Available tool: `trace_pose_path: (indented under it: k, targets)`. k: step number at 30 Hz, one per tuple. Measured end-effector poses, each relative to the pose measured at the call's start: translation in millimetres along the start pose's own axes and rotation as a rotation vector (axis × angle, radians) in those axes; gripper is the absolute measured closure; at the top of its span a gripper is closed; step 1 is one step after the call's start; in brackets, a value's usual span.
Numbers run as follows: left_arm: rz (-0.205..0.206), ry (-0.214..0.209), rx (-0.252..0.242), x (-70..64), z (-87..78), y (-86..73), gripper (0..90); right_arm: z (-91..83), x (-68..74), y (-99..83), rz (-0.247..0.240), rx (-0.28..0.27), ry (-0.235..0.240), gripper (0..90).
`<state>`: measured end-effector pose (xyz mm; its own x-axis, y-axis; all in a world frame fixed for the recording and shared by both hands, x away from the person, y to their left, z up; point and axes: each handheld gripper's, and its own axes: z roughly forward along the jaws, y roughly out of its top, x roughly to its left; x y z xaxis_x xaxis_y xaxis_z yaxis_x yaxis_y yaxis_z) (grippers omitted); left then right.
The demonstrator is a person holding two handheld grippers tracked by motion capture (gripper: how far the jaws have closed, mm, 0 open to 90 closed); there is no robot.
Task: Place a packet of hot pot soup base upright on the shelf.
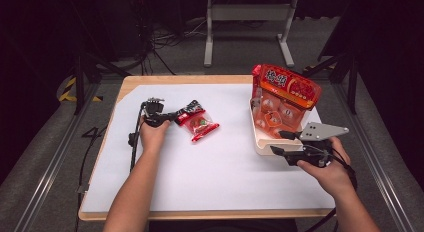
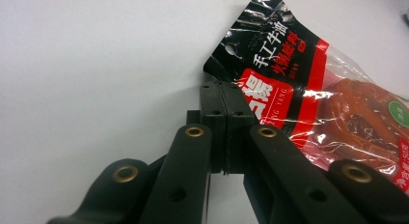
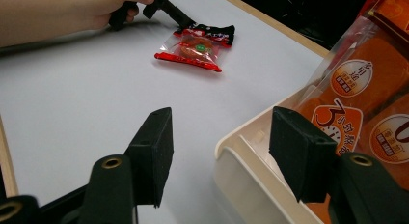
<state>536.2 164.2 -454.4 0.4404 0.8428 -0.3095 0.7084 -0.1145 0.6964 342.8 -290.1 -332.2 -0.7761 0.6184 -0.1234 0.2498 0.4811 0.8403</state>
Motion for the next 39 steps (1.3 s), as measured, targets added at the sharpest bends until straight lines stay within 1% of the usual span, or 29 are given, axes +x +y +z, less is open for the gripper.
trace_pose_path:
  k: [4,9,11,14,16,17,18,19,20,23,28,30,31,35,37,39]
  targets:
    - [0.014,-0.010,-0.020,-1.3,-5.3,1.4,90.0,-0.1,-0.8,-0.5,0.004,0.001,0.003,42.9]
    - [0.033,-0.018,-0.062,-6.7,-14.8,4.5,90.0,1.6,-0.7,0.1,0.004,0.004,0.007,43.8]
    - [0.039,-0.037,-0.087,-8.8,-19.9,6.1,90.0,1.9,-0.6,0.3,0.007,0.006,0.009,45.2]
    - [0.038,-0.054,-0.114,-12.9,-27.1,8.2,90.0,1.8,-0.8,0.5,0.011,0.008,0.010,47.4]
    - [0.048,-0.067,-0.137,-16.8,-32.7,10.0,90.0,2.4,-1.6,1.2,0.013,0.004,0.014,50.2]
    - [0.054,-0.068,-0.148,-19.3,-35.6,10.6,90.0,3.3,-1.8,2.0,0.015,0.003,0.020,51.7]
    - [0.054,-0.068,-0.148,-19.3,-35.6,10.6,90.0,3.3,-1.8,2.0,0.015,0.003,0.020,51.7]
    - [0.073,-0.073,-0.165,-23.2,-39.7,11.7,90.0,4.5,-1.8,3.1,0.017,0.003,0.024,53.3]
    - [0.080,-0.070,-0.172,-25.6,-41.8,12.0,90.0,6.3,-1.7,5.0,0.015,0.004,0.027,54.8]
    - [0.106,-0.092,-0.208,-34.6,-50.5,14.2,90.0,9.3,-0.1,8.3,0.009,0.003,0.033,56.9]
    - [0.123,-0.135,-0.252,-45.9,-60.3,15.5,90.0,11.6,1.4,9.1,0.004,0.005,0.034,57.0]
    - [0.122,-0.158,-0.266,-50.2,-63.8,15.7,90.0,11.3,0.9,8.9,0.012,-0.007,0.042,57.0]
    - [0.129,-0.169,-0.267,-52.6,-65.6,15.9,90.0,11.1,0.3,8.8,0.019,-0.017,0.050,57.0]
    - [0.176,-0.180,-0.286,-63.5,-71.8,16.2,90.0,11.0,0.0,9.2,0.025,-0.029,0.051,57.2]
    - [0.182,-0.194,-0.290,-68.0,-73.8,16.1,90.0,11.4,0.5,9.6,0.022,-0.029,0.049,57.2]
    - [0.197,-0.203,-0.296,-71.7,-75.6,16.5,90.0,11.7,1.3,10.0,0.021,-0.029,0.050,57.2]
